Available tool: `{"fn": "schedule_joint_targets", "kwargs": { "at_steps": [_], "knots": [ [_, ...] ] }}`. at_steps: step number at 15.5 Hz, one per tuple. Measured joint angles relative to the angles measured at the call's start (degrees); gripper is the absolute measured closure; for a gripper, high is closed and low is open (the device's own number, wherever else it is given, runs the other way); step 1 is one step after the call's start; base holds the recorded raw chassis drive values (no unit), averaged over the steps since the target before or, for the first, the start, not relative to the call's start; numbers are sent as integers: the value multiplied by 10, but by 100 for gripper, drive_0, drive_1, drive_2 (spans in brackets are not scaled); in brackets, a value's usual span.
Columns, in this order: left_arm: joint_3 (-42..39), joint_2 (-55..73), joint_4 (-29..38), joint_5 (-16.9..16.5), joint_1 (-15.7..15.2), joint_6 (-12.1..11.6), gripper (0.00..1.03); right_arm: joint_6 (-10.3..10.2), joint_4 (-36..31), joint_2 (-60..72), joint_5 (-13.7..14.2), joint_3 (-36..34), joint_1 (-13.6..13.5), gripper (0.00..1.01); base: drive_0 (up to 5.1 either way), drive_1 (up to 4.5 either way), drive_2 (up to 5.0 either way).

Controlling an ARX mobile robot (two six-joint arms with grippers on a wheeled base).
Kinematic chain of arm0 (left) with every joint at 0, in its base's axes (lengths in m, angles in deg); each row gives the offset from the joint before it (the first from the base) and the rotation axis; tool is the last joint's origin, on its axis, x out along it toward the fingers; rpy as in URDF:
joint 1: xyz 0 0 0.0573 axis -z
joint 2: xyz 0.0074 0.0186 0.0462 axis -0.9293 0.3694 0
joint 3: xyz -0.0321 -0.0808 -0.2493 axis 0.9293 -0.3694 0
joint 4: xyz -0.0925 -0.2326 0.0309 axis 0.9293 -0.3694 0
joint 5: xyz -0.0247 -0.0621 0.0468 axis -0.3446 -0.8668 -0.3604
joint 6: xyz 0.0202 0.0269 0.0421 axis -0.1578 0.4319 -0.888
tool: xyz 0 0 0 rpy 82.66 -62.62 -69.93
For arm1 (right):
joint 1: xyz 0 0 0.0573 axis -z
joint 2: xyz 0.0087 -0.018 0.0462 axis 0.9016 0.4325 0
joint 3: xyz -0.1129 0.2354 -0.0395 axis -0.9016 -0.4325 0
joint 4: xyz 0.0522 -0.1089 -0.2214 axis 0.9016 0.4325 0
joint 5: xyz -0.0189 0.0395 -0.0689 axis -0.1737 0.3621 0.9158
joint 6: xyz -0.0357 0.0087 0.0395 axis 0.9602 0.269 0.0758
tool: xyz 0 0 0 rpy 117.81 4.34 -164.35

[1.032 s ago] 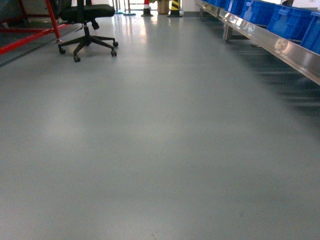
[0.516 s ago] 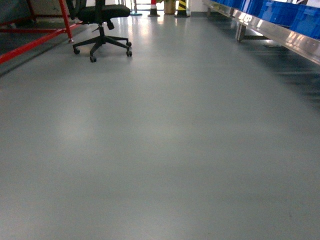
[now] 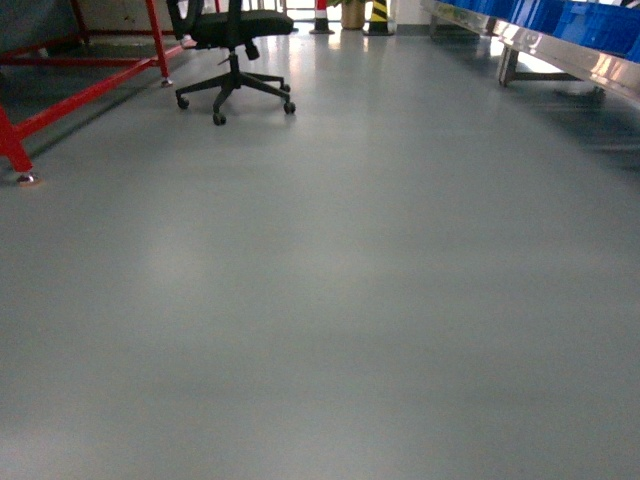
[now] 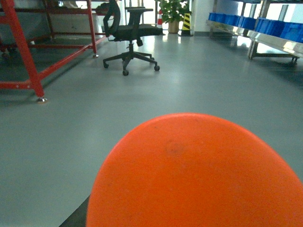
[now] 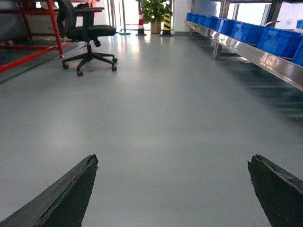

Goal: Pick capacitor and pack into box

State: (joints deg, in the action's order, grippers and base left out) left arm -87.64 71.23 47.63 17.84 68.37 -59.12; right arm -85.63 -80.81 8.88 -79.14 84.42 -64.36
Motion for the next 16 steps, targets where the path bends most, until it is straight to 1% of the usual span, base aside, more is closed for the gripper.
{"fn": "schedule_joint_targets", "kwargs": {
  "at_steps": [16],
  "knots": [
    [0,0,1,0,0,0,60,0,-2,0,0,0,0,3,-496,250,250]
  ]
}}
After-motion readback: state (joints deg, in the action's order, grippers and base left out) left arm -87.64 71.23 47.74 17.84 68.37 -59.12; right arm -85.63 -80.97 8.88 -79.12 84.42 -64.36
